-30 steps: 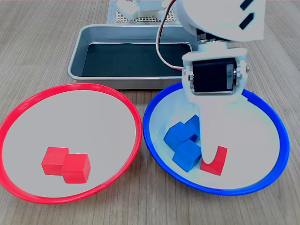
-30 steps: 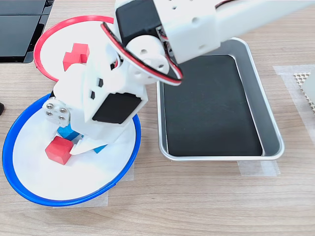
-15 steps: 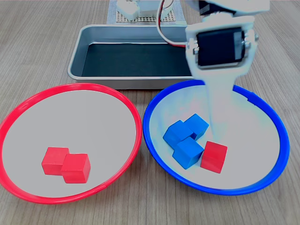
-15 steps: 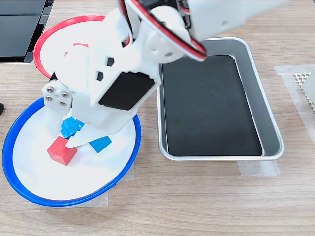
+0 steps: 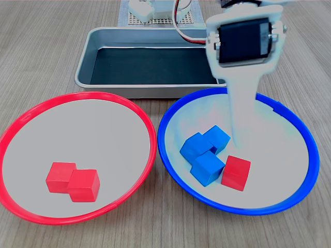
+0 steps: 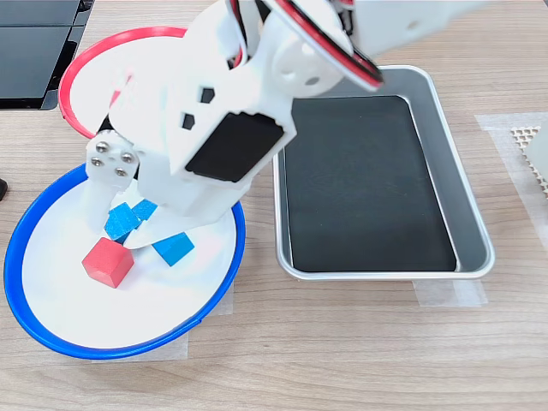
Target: Relocate any red block in the blue dish to the red dish, correcting any misplacement.
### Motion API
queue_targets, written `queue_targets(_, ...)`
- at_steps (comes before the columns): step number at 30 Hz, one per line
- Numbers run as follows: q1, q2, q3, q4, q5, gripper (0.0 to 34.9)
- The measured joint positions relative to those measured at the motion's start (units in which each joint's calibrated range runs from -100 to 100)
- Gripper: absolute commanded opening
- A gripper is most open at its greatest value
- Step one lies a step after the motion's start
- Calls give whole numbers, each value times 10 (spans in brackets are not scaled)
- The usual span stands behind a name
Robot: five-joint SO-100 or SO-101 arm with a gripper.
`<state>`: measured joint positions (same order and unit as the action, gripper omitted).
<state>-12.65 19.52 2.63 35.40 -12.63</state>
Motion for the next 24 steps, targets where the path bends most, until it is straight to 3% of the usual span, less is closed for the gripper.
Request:
queue_targets(2,4,0,8,0,0,70)
queue_targets(7,3,0,10,0,0,144)
queue_targets(24,4,74,-60,17,-37,192)
